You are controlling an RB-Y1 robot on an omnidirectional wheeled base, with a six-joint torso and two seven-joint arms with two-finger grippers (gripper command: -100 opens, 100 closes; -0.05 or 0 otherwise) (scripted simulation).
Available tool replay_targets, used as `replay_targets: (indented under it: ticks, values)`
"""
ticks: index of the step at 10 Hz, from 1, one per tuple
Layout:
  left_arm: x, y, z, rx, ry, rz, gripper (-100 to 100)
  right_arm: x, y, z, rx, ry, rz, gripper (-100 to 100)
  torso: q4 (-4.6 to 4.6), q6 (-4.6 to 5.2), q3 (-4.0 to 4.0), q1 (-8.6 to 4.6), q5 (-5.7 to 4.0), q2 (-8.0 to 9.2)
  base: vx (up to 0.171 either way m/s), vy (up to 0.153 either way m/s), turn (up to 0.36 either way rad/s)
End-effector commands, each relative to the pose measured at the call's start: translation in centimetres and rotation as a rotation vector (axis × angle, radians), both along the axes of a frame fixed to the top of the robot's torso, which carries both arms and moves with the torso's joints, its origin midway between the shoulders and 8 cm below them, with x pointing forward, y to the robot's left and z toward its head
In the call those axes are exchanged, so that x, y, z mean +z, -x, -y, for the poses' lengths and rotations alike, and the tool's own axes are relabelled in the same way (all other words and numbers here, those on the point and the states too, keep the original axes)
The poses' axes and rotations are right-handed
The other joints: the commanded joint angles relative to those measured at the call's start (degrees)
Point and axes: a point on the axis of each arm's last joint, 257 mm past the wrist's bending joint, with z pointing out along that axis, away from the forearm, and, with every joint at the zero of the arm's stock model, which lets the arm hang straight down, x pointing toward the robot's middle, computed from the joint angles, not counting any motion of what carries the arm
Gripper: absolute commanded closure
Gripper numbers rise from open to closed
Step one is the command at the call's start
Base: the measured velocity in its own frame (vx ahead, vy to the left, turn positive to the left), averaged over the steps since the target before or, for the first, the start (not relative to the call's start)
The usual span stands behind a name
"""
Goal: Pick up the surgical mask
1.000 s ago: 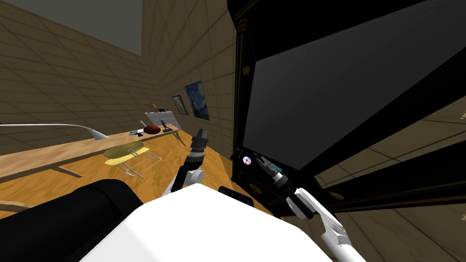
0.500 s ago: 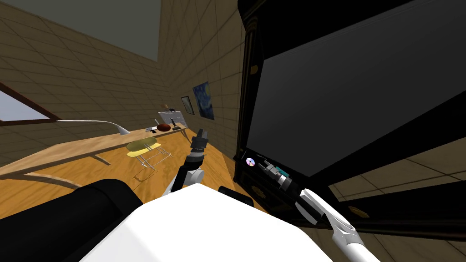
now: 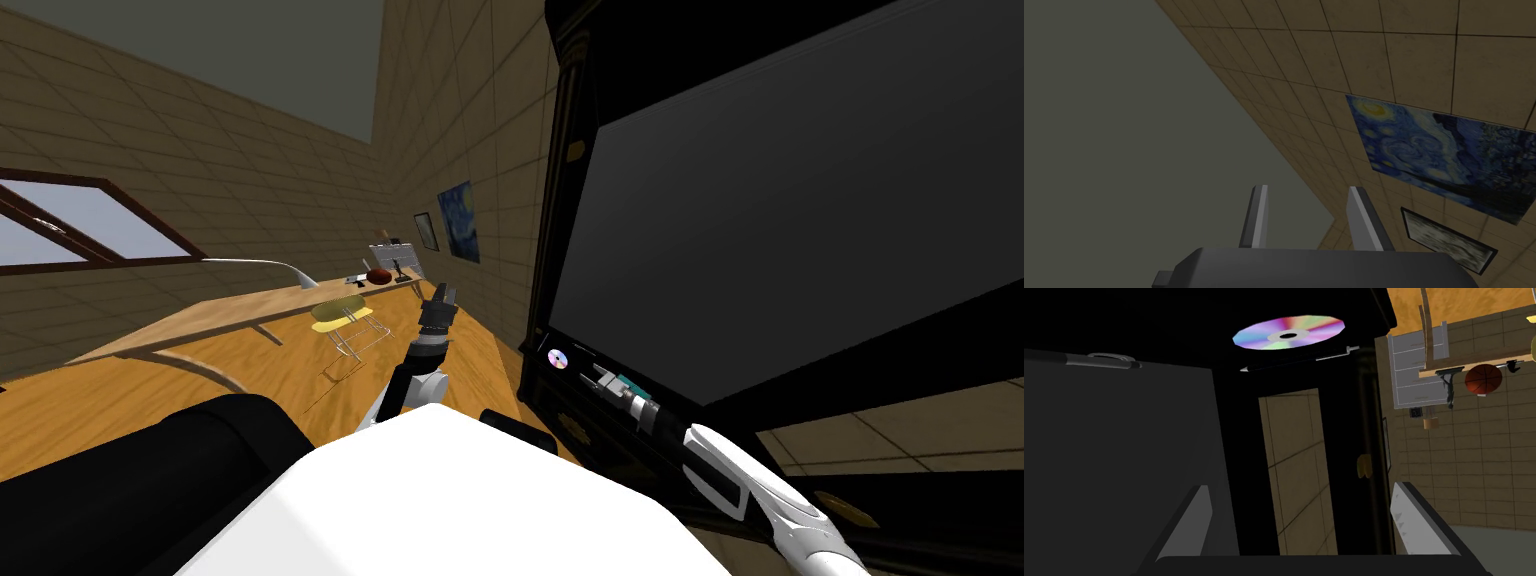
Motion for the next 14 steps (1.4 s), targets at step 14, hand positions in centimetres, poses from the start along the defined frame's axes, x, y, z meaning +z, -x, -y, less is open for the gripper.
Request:
replay_targets:
  ticks: [14]
  values:
    - [0.0,0.0,0.0,0.000,0.000,0.000,0,-6.8,7.8,21.6,0.092,0.604,-0.216,-100,0.01,-0.01,0.01,-0.01,0.00,0.01,-0.013,0.013,0.127]
